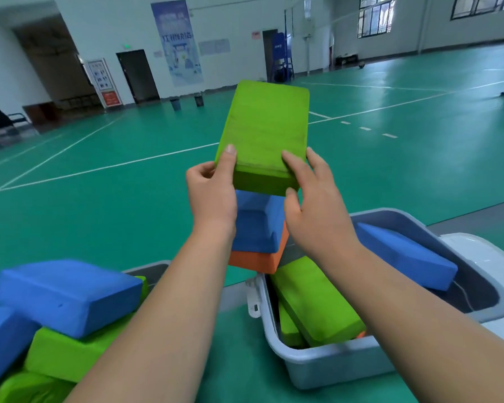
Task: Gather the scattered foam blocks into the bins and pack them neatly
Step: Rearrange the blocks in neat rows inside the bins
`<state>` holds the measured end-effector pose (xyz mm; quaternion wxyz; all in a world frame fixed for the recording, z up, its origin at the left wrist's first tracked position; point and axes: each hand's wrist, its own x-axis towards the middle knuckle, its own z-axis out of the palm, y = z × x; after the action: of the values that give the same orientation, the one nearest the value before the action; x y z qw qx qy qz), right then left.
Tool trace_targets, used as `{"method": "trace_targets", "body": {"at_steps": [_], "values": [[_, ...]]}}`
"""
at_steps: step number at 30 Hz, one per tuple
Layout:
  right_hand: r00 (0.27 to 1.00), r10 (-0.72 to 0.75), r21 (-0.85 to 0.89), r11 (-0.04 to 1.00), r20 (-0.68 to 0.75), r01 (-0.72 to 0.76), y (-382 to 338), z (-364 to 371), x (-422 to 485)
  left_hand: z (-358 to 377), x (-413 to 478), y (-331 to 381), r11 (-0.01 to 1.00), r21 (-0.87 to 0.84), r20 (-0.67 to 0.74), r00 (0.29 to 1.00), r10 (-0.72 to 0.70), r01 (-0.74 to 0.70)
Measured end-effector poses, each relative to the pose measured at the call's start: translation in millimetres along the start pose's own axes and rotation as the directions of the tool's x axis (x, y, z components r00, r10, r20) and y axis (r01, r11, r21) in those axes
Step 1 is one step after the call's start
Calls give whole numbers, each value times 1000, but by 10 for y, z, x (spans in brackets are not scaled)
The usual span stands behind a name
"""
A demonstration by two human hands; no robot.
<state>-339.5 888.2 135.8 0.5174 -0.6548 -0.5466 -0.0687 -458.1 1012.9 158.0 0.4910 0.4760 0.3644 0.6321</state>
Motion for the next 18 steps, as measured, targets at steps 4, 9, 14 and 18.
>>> {"method": "trace_targets", "body": {"at_steps": [4,9,14,18], "values": [[990,2,-15,1000,143,0,-89,182,-22,-239,40,-65,970,234,-88,992,94,-72],[950,53,-124,992,306,-16,-44,292,-31,-500,79,-361,846,530,21,999,48,-52],[950,38,-68,998,311,-17,-17,329,-10,-618,-13,-484,802,597,42,999,12,-35],[963,29,-12,1000,269,-27,-45,358,-93,-669,-166,-561,737,674,-19,998,-54,53]]}}
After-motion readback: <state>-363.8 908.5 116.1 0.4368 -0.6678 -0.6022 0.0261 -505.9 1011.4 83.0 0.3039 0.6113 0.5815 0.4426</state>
